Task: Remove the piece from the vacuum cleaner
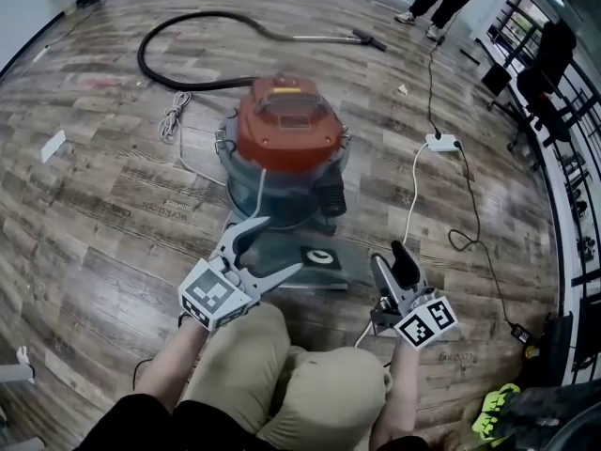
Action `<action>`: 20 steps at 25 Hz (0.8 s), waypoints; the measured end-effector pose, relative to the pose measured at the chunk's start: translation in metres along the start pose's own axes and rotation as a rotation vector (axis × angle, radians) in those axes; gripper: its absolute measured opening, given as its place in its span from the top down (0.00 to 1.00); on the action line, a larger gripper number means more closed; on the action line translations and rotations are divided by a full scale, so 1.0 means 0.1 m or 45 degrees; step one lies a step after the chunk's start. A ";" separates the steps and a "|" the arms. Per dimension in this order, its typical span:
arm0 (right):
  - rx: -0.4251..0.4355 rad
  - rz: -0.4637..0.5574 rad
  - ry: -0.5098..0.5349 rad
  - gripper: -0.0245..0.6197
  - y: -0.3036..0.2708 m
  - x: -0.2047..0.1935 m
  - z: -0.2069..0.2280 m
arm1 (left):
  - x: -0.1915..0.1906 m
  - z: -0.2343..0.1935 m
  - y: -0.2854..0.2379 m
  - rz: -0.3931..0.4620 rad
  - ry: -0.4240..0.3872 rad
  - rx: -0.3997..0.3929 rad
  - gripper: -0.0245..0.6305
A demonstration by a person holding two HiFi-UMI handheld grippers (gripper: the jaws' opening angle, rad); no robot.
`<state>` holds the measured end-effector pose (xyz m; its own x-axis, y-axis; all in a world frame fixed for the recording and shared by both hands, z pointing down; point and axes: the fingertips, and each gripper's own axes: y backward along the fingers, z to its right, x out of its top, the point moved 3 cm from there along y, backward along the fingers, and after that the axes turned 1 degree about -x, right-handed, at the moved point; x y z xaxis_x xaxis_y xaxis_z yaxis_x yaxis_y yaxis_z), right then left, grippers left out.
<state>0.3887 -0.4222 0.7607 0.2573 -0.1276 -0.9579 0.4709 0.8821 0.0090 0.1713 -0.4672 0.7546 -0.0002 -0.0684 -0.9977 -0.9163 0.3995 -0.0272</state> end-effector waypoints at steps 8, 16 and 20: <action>0.077 -0.103 0.094 0.94 -0.04 -0.10 -0.07 | -0.05 -0.04 0.02 -0.059 -0.059 0.073 0.95; 0.057 -0.101 0.176 0.95 -0.09 -0.08 -0.11 | -0.06 -0.02 0.03 -0.070 -0.063 0.056 0.95; 0.059 -0.124 0.199 0.95 -0.07 -0.10 -0.13 | -0.07 0.01 0.01 -0.080 -0.075 0.041 0.95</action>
<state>0.3714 -0.4214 0.7668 0.0761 -0.1359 -0.9878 0.5267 0.8466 -0.0760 0.1703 -0.4656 0.7610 0.0812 -0.0411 -0.9959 -0.9004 0.4255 -0.0910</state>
